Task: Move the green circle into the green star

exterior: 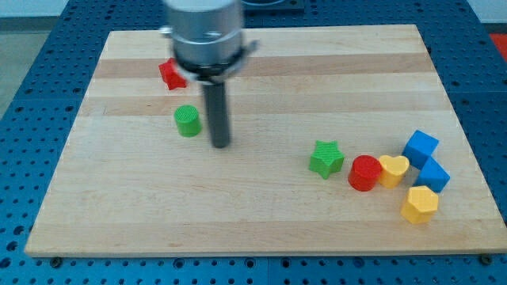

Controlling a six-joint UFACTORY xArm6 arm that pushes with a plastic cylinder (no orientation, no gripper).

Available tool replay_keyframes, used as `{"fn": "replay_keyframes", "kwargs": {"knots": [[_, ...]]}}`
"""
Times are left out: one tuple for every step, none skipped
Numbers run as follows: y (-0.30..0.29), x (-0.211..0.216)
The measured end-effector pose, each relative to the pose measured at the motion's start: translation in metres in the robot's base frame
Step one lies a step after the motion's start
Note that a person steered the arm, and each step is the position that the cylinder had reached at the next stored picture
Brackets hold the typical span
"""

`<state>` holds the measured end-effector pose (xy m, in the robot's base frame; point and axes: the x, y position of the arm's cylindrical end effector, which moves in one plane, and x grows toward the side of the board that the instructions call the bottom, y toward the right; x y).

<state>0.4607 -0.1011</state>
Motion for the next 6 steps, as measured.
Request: {"fn": "replay_keyframes", "kwargs": {"knots": [[-0.054,0.0],[-0.057,-0.006],[-0.057,-0.036],[-0.057,-0.038],[-0.052,-0.045],[-0.036,-0.044]]}}
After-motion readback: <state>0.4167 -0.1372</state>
